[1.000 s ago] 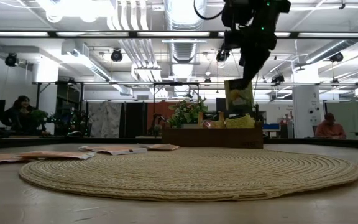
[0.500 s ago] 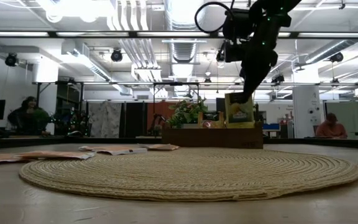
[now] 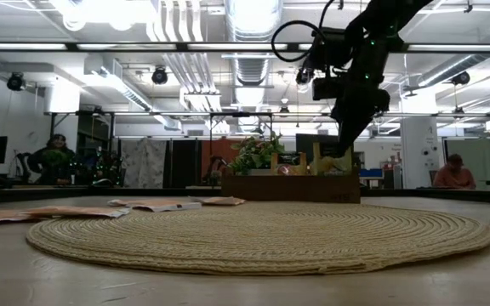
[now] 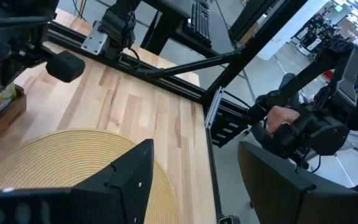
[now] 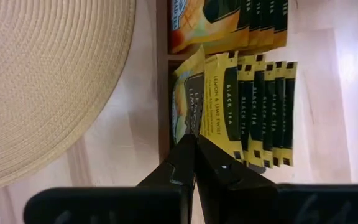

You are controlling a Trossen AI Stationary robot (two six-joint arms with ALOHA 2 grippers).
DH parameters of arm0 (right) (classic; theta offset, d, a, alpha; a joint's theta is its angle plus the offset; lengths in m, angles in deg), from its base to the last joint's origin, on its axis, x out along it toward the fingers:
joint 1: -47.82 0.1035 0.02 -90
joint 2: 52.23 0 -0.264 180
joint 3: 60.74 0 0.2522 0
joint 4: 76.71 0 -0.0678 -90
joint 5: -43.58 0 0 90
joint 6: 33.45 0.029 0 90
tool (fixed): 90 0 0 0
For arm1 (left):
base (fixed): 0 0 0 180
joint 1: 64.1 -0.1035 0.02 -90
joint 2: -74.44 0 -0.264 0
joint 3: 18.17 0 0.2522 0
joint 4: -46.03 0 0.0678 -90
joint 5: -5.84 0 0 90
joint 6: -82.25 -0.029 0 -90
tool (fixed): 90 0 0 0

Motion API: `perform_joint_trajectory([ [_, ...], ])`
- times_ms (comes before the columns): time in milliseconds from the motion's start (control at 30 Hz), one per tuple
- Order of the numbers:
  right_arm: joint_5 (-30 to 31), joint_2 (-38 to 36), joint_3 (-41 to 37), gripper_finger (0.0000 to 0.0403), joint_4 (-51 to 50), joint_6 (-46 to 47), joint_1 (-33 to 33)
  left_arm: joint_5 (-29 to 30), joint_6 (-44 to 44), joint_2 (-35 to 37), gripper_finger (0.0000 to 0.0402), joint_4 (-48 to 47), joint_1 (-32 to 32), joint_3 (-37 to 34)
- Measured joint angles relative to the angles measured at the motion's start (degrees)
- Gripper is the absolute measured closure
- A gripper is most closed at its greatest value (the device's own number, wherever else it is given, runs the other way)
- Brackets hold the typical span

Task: Pick & Place Tea
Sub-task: Put the yellow tea bag into the right section of the wooden organizer

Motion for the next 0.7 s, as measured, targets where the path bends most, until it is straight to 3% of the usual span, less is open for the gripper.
perform_joint_trajectory([
  [400, -0.02, -0.02, -2.72, 0.0395, 3.46, 0.0, -0.01, 0.0, 0.0, 0.0, 0.0175, 0.02, 0.0, 0.0],
  [700, -0.46, 4.11, -1.37, 0.0394, 4.09, 1.66, 0.04, -0.02, 1.63, 0.0, 0.0175, 0.02, 0.0, 0.0],
])
